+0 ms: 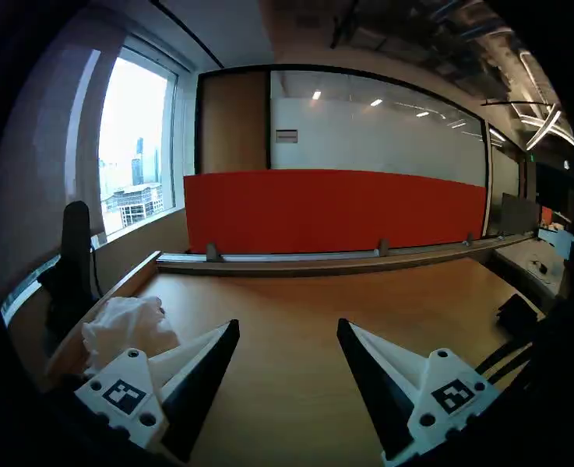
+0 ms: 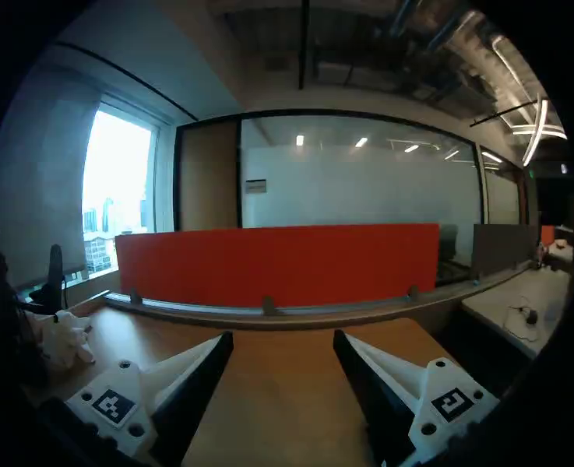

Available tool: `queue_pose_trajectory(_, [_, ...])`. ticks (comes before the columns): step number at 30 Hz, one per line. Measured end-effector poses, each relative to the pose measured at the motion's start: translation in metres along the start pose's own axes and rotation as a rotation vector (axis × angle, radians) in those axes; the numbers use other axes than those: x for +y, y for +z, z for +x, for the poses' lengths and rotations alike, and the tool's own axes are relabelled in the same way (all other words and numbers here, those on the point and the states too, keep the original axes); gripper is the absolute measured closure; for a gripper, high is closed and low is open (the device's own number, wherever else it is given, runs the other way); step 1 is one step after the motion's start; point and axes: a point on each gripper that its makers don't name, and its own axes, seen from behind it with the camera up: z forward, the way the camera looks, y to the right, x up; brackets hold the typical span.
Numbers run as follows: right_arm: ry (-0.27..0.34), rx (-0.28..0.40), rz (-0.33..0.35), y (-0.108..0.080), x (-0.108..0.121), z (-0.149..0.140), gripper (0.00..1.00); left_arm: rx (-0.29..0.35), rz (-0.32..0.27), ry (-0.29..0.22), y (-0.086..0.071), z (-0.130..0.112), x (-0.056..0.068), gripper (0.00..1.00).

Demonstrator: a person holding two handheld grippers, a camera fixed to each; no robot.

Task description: Fold towel

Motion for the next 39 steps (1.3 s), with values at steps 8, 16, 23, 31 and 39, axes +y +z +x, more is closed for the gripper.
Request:
queue_pose_trajectory(8, [0.006, 0.005, -0.012, 0.001, -0.005, 0.005, 0.0, 0.064, 0.017, 0.002, -0.003, 0.019, -0.007, 0.06])
queue_pose_trajectory(16, [0.024, 0.006, -0.009, -0.002, -0.015, 0.014, 0.01, 0.099, 0.021, -0.025, -0.006, 0.021, -0.011, 0.07])
queue_pose_trajectory(23, [0.038, 0.019, -0.002, -0.006, -0.027, 0.021, 0.01, 0.132, 0.017, -0.025, -0.007, 0.021, -0.014, 0.07])
queue_pose_trajectory(31, [0.058, 0.017, 0.0, -0.006, -0.036, 0.012, 0.01, 0.167, 0.021, -0.012, -0.004, 0.0, -0.022, 0.07])
queue_pose_trajectory(39, [0.021, 0.021, -0.009, -0.001, -0.042, -0.004, 0.01, 0.187, 0.031, -0.022, 0.004, -0.039, -0.033, 0.07])
